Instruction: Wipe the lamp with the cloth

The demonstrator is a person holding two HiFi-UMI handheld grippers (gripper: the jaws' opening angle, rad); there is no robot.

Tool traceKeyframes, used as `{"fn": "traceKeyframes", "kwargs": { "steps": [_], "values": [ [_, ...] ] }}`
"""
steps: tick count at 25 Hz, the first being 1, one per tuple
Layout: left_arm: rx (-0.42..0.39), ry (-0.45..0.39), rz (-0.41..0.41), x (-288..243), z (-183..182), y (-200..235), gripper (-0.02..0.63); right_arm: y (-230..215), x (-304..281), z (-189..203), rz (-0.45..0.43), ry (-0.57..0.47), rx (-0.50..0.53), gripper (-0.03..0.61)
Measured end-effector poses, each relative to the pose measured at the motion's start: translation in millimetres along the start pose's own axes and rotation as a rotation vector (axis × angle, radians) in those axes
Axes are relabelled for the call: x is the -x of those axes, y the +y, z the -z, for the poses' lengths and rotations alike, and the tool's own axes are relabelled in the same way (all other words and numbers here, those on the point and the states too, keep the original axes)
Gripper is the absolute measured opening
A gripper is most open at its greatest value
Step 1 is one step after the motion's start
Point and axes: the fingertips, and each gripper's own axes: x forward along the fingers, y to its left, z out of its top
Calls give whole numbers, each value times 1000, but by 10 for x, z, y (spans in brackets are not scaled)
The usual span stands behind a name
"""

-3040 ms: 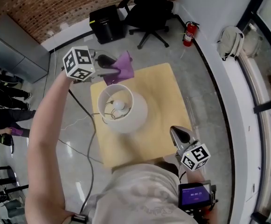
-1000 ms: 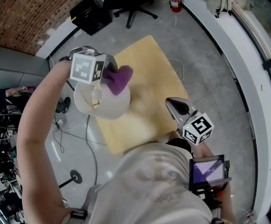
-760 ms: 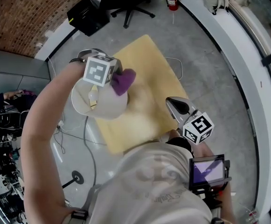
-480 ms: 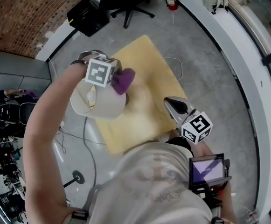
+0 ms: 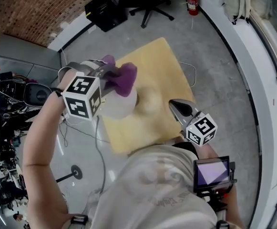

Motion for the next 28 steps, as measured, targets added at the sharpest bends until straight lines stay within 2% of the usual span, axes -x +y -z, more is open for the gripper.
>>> {"fn": "traceKeyframes", "kwargs": {
  "steps": [5, 11, 15, 18, 23, 28],
  "values": [
    [114, 22, -73, 95, -185, -208, 94, 33, -156, -15, -60, 18, 6, 14],
    [468, 78, -146, -40, -248, -251, 94, 72, -261, -89, -101, 26, 2, 14],
    [646, 94, -173, -272, -255, -275, 94, -51, -263, -77, -106, 25, -16, 14],
    [776, 86, -227, -381, -274, -250, 94, -128, -232, -61, -114, 31, -21, 14],
    [899, 80, -321, -550, -281, -295, 94, -156, -204, -56, -118, 34, -27, 14],
    [924, 76, -338, -760, -354, -416, 94, -195, -215, -42, -120, 51, -28, 14]
  ]
}}
